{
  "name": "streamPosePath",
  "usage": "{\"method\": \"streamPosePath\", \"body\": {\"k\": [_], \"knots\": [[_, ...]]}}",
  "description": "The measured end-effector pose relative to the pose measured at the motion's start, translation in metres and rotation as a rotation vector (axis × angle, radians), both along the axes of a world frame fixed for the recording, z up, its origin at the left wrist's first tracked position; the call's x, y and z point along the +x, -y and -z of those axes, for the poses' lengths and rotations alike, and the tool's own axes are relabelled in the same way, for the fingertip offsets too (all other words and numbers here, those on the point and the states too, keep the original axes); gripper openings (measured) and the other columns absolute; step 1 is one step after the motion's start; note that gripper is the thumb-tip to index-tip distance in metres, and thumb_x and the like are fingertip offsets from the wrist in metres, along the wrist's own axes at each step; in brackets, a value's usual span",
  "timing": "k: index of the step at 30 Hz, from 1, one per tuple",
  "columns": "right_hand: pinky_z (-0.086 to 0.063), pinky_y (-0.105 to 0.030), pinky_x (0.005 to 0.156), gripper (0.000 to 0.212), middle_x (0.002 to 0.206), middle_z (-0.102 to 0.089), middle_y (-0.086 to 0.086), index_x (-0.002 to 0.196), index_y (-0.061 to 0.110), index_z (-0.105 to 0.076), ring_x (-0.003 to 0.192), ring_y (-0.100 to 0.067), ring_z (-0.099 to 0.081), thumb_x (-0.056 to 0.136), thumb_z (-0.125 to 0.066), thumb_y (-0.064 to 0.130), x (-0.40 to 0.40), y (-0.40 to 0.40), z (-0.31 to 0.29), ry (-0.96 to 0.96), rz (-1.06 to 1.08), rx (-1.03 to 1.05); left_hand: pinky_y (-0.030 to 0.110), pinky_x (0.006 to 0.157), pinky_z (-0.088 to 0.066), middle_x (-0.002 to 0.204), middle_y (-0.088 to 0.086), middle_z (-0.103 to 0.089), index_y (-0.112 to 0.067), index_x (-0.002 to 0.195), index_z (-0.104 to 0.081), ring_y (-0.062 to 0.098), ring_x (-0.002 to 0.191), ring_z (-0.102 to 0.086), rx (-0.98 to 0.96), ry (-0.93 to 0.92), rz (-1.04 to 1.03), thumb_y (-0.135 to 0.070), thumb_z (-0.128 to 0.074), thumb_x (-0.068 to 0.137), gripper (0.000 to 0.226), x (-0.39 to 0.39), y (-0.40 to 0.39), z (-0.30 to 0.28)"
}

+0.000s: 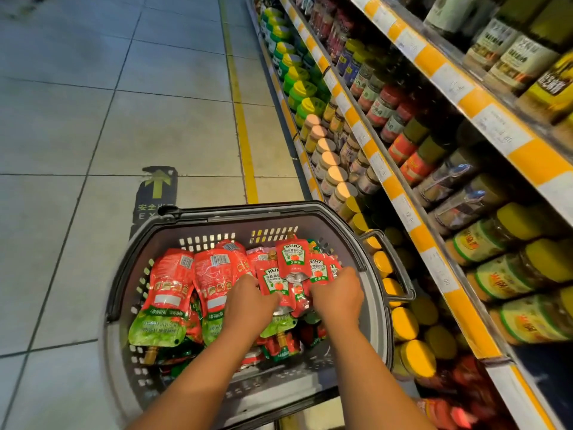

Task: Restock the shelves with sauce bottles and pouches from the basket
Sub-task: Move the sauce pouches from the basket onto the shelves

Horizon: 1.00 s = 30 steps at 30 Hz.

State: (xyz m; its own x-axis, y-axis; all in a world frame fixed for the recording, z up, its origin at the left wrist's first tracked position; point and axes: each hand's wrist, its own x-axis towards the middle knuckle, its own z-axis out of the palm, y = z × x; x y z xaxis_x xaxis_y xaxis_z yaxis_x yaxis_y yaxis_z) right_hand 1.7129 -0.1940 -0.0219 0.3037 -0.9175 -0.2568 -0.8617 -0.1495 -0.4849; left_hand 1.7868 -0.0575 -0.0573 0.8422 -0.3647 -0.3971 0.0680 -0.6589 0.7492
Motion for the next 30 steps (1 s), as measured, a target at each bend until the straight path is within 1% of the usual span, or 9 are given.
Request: {"method": "streamPosePath", "body": {"k": [4, 6, 9, 13, 18, 20, 23, 26, 30], "knots": [[-0.052, -0.031, 0.060, 0.031, 0.091, -0.070, -0.008, 0.091, 0.011, -0.064, 0.081, -0.028, -0.068, 0.072, -0.086, 0.021, -0.002, 0.004, -0.002, 0.092, 0.073, 0.148, 0.025, 0.048, -0.035, 0.048, -0.008, -0.046, -0.021, 0.061, -0.045, 0.010, 0.037, -0.043, -0.067, -0.125, -0.037, -0.022, -0.087, 0.079, 0.046, 0.006, 0.001, -0.001], [-0.048, -0.028, 0.059, 0.023, 0.081, -0.070, -0.003, 0.074, 0.018, -0.063, 0.074, -0.025, -0.067, 0.073, -0.086, 0.022, -0.003, 0.003, -0.002, 0.106, 0.076, 0.197, 0.027, 0.050, -0.035, 0.048, -0.005, -0.043, -0.019, 0.059, -0.044, 0.014, 0.040, -0.041, -0.080, -0.163, -0.037, -0.019, -0.087, 0.078, 0.047, 0.007, 0.000, -0.001], [-0.048, -0.029, 0.060, 0.018, 0.078, -0.070, -0.004, 0.072, 0.016, -0.067, 0.074, -0.028, -0.068, 0.073, -0.083, 0.024, -0.004, 0.003, -0.006, 0.097, 0.109, 0.226, 0.031, 0.056, -0.036, 0.055, 0.003, -0.044, -0.020, 0.058, -0.045, 0.019, 0.048, -0.043, -0.089, -0.178, -0.041, -0.018, -0.086, 0.077, 0.045, 0.007, -0.003, -0.003], [-0.039, -0.025, 0.050, 0.015, 0.073, -0.068, -0.007, 0.076, 0.005, -0.072, 0.062, -0.022, -0.059, 0.074, -0.078, 0.019, -0.010, 0.008, -0.015, 0.134, 0.187, 0.250, 0.034, 0.060, -0.039, 0.060, 0.008, -0.042, -0.018, 0.060, -0.047, 0.018, 0.054, -0.042, -0.138, -0.178, -0.047, -0.014, -0.083, 0.080, 0.041, 0.007, -0.015, -0.008], [-0.048, -0.027, 0.052, 0.016, 0.070, -0.069, -0.004, 0.072, 0.010, -0.070, 0.061, -0.020, -0.061, 0.076, -0.078, 0.024, -0.027, 0.014, -0.026, 0.237, 0.258, 0.242, 0.031, 0.058, -0.039, 0.052, 0.002, -0.040, -0.020, 0.054, -0.048, 0.017, 0.045, -0.039, -0.151, -0.122, -0.073, -0.019, -0.084, 0.080, 0.044, 0.013, -0.042, -0.024], [-0.050, -0.037, 0.054, 0.021, 0.070, -0.068, -0.011, 0.067, 0.004, -0.066, 0.062, -0.026, -0.061, 0.072, -0.080, 0.019, -0.034, 0.012, -0.034, 0.288, 0.326, 0.216, 0.031, 0.053, -0.040, 0.050, -0.001, -0.042, -0.021, 0.055, -0.049, 0.015, 0.040, -0.043, -0.183, -0.121, -0.116, -0.018, -0.084, 0.079, 0.043, 0.016, -0.053, -0.032], [-0.052, -0.048, 0.058, 0.023, 0.065, -0.068, -0.013, 0.054, 0.006, -0.065, 0.061, -0.029, -0.059, 0.070, -0.081, 0.009, -0.048, 0.007, -0.042, 0.437, 0.384, 0.273, 0.047, 0.064, -0.058, 0.064, 0.003, -0.064, -0.013, 0.071, -0.061, 0.021, 0.058, -0.065, -0.281, -0.135, -0.122, -0.015, -0.083, 0.080, 0.025, 0.014, -0.064, -0.051], [-0.052, -0.035, 0.058, 0.006, 0.073, -0.075, -0.015, 0.079, 0.000, -0.072, 0.062, -0.026, -0.068, 0.074, -0.076, -0.001, -0.065, -0.007, -0.056, 0.701, 0.434, 0.442, 0.055, 0.082, -0.062, 0.088, 0.008, -0.076, -0.016, 0.098, -0.067, 0.030, 0.080, -0.076, -0.406, -0.164, -0.135, -0.014, -0.086, 0.080, 0.026, 0.007, -0.068, -0.076], [-0.060, -0.034, 0.059, 0.011, 0.090, -0.077, -0.023, 0.097, -0.005, -0.071, 0.074, -0.029, -0.077, 0.086, -0.069, -0.007, -0.085, -0.025, -0.088, 0.963, 0.380, 0.628, 0.040, 0.076, -0.065, 0.098, 0.008, -0.077, -0.017, 0.105, -0.069, 0.021, 0.081, -0.078, -0.608, -0.207, -0.126, -0.009, -0.086, 0.083, 0.029, -0.005, -0.067, -0.111]]}}
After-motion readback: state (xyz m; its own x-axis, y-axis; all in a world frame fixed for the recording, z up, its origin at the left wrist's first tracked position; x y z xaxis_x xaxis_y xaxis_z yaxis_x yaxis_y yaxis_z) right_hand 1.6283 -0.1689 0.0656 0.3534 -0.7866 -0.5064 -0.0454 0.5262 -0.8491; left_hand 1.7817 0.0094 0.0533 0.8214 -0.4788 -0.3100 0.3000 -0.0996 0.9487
